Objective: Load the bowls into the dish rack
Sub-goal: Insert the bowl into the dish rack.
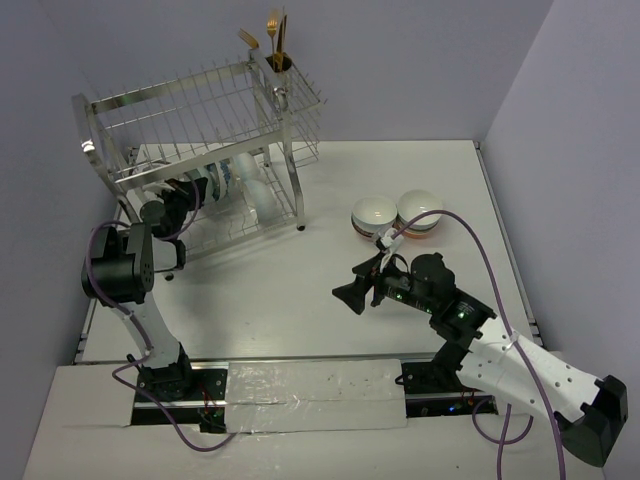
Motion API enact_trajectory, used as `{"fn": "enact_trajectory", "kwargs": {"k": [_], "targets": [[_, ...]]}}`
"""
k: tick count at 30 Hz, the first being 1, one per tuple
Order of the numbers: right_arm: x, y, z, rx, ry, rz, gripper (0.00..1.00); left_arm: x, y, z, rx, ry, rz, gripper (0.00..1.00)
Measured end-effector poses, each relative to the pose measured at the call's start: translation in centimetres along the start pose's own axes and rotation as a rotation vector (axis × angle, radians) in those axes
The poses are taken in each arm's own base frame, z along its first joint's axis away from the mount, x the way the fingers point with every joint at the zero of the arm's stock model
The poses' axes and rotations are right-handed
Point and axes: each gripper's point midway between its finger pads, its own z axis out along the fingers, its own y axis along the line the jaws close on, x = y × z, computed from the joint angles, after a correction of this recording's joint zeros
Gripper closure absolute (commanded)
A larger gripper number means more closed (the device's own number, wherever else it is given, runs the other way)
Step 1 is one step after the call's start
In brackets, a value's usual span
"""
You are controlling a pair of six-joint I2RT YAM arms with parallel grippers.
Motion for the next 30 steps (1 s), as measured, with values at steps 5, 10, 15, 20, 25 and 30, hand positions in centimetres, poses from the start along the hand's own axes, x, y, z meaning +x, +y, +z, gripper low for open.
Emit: {"fn": "enact_trajectory", "kwargs": {"k": [5,10,15,20,25,30], "targets": [[0.3,0.0,0.1,-0.003,0.012,0.001,0.12,-0.1,0.2,0.4,0.0,0.002,0.001,1.0],[0.5,0.1,0.3,-0.01,0.023,0.0,0.13,-0.1,0.5,0.6,-0.006,-0.002,0.006,1.0],[0.9,0.1,0.4,-0.018,0.04,0.0,0.13,-0.2,0.5,0.7,-0.008,-0.004,0.006,1.0],[1.0,0.1,0.5,-0.018,0.045,0.002,0.13,-0.2,0.6,0.5,-0.015,-0.01,0.016,1.0],[1.2,0.1,0.6,-0.019,0.052,0.002,0.13,-0.5,0.7,0.4,-0.027,-0.024,0.02,1.0],[1.3,0.0,0.6,-0.018,0.056,0.001,0.13,-0.7,0.8,0.4,-0.038,-0.029,0.021,1.0]]}}
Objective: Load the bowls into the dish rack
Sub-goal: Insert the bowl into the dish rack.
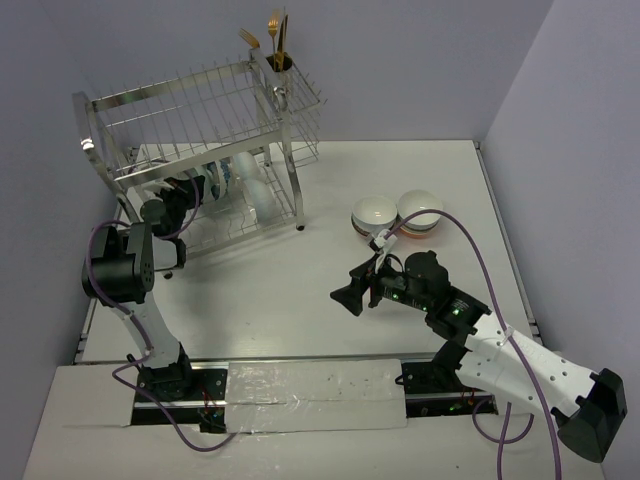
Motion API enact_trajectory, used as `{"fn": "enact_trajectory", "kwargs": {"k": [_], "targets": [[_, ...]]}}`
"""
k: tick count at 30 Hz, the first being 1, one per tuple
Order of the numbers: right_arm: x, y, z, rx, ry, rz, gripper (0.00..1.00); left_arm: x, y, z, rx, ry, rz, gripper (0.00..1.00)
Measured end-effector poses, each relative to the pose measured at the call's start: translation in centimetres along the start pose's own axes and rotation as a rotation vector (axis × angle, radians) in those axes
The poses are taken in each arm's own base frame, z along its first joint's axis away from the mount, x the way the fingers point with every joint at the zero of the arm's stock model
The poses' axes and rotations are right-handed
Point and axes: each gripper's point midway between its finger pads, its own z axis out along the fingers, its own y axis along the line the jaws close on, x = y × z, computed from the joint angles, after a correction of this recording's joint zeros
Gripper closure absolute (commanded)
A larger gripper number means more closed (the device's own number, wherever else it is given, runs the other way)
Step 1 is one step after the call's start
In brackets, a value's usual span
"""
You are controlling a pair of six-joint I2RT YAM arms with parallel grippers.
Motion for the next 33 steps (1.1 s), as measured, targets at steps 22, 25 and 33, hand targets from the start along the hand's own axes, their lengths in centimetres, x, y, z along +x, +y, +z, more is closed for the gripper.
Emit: {"fn": "enact_trajectory", "kwargs": {"k": [22,25,33], "targets": [[0.9,-0.1,0.5,-0.009,0.038,-0.005,0.14,-1.1,0.3,2.2,-0.008,-0.022,-0.025,1.0],[0.9,-0.1,0.5,-0.009,0.04,-0.005,0.14,-0.8,0.5,2.1,-0.011,-0.017,-0.03,1.0],[1.1,-0.1,0.5,-0.012,0.047,-0.004,0.14,-0.2,0.7,2.3,-0.007,-0.012,-0.048,1.0]]}}
